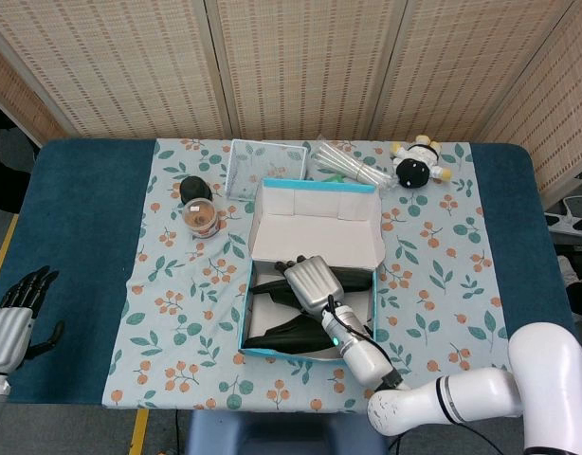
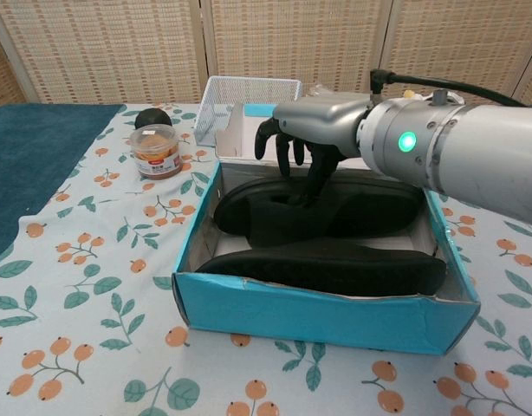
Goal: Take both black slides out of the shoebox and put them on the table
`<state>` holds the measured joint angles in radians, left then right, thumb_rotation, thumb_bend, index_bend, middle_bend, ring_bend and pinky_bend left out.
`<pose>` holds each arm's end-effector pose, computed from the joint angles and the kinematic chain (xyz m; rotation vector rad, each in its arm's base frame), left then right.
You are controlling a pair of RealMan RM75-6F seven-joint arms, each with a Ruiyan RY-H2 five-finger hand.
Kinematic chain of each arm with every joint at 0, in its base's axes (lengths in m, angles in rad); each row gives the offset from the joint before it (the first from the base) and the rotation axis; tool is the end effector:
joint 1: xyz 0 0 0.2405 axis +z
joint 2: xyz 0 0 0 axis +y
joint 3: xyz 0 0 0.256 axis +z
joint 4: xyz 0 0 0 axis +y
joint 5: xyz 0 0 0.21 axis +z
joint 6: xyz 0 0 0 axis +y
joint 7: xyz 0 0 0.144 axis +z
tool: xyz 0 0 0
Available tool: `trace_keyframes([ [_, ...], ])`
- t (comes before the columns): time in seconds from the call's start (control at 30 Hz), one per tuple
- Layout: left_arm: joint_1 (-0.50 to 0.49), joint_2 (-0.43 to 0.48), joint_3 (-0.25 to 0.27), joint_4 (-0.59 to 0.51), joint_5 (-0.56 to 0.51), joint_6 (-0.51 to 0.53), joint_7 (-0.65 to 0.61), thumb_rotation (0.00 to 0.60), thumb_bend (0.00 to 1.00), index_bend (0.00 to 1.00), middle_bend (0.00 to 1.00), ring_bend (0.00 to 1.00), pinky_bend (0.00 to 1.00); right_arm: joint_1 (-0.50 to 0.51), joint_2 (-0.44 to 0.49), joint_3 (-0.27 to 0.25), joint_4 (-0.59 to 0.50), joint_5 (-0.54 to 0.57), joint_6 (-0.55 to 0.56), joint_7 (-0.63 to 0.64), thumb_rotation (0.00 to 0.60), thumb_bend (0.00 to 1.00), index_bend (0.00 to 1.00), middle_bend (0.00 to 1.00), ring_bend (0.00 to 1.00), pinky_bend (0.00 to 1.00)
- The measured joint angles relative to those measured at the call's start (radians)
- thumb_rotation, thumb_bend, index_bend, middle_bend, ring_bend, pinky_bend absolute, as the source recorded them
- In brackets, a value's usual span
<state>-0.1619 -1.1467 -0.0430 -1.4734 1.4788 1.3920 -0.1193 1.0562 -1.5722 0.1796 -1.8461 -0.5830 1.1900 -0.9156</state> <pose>-0.3304 0.2070 0.1538 -1.4381 -0.9447 -0.8954 -0.0362 -0.3143 -0.0261 1.9952 -0.7961 0.7492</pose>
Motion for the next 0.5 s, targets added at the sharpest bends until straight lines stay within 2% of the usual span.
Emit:
trace_keyframes([
  [0.5,-0.003,-0.004,0.003,0.003,0.002,-0.005,0.001,0.6,0.44,0.0,0.0,0.0,0.16,0.029,-0.052,-0.026,0.033,0.061,0.014,-0.077,0.6,0.2,0.23,0.37,0.31,0.52],
])
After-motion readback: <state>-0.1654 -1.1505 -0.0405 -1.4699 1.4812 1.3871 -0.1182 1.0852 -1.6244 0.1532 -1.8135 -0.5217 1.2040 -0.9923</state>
